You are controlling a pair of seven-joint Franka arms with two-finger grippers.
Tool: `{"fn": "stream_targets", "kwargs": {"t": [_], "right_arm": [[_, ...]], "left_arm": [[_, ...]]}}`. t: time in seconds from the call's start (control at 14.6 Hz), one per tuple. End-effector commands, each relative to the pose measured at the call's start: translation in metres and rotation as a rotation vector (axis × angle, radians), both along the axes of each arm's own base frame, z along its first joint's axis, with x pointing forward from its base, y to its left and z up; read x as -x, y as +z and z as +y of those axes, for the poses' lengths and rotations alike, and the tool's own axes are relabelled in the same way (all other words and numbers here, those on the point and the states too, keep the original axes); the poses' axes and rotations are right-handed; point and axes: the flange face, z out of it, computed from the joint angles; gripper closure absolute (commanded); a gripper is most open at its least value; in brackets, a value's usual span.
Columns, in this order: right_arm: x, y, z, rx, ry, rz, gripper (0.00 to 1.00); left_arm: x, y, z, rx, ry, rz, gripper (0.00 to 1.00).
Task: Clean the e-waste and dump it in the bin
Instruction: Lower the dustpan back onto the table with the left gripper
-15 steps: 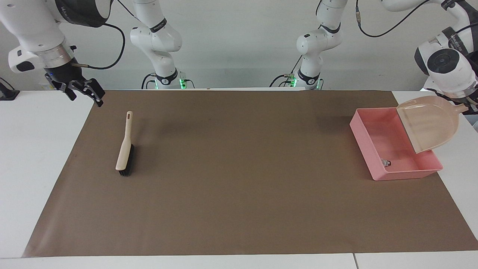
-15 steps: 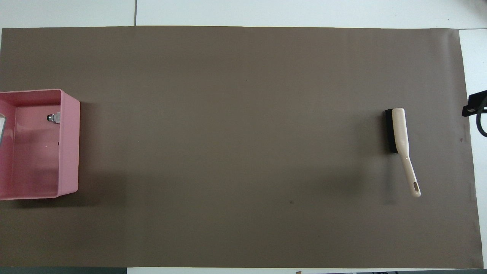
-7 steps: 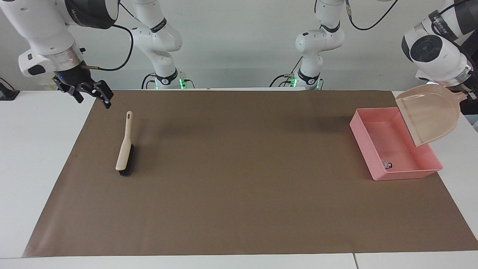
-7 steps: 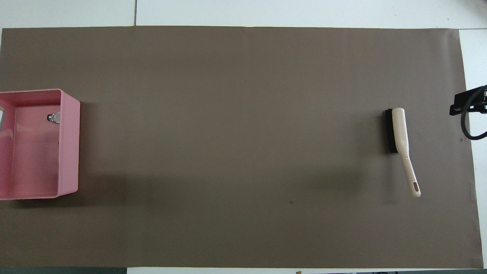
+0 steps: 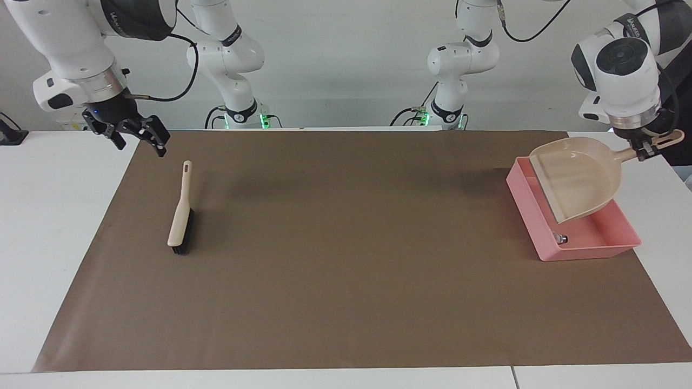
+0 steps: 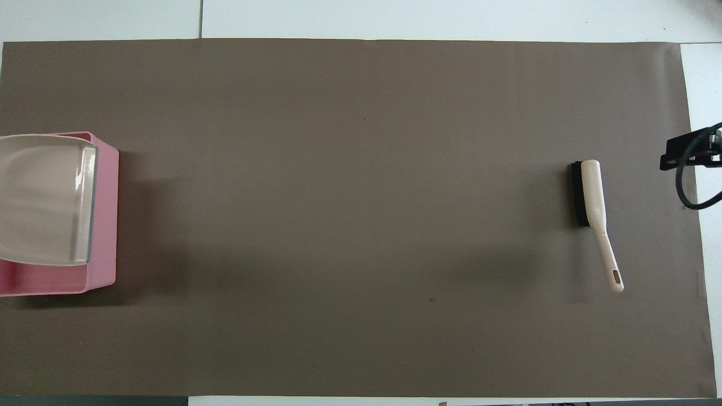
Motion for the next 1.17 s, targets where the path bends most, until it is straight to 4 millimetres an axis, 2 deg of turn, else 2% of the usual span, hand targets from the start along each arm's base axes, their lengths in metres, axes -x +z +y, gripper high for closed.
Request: {"fn": "stream_targets", "kwargs": {"t": [0.0, 0.14, 0.27, 0.55, 0.69, 0.82, 1.03, 1.1], "right_arm": [[0.004, 0.007, 0.007, 0.000, -0.005, 0.005, 0.00], [0.005, 0.007, 0.010, 0.002, 0.001, 0.004, 0.00], [0.005, 0.008, 0.011, 0.000, 0.003, 0.005, 0.00], [0.005, 0.008, 0.012, 0.002, 0.004, 0.002, 0.00], [0.005, 0.008, 0.009, 0.000, 0.000, 0.004, 0.00], [0.005, 0.008, 0.009, 0.001, 0.000, 0.002, 0.00], [0.005, 0.008, 0.010, 0.000, 0.001, 0.004, 0.00], [0.005, 0.008, 0.009, 0.000, 0.000, 0.004, 0.00]], "left_arm": [[0.012, -0.017, -0.059, 0.104, -0.052, 0.020, 0.99], [0.020, -0.044, -0.109, 0.195, -0.076, 0.058, 1.00], [0.029, -0.068, -0.162, 0.214, -0.066, 0.026, 1.00], [0.045, -0.117, -0.238, 0.269, -0.075, 0.009, 1.00], [0.044, -0.144, -0.265, 0.280, -0.094, 0.006, 1.00], [0.050, -0.165, -0.280, 0.285, -0.090, 0.012, 0.99], [0.061, -0.184, -0.286, 0.325, -0.139, -0.007, 0.98], [0.062, -0.185, -0.287, 0.327, -0.152, -0.007, 0.95]]}}
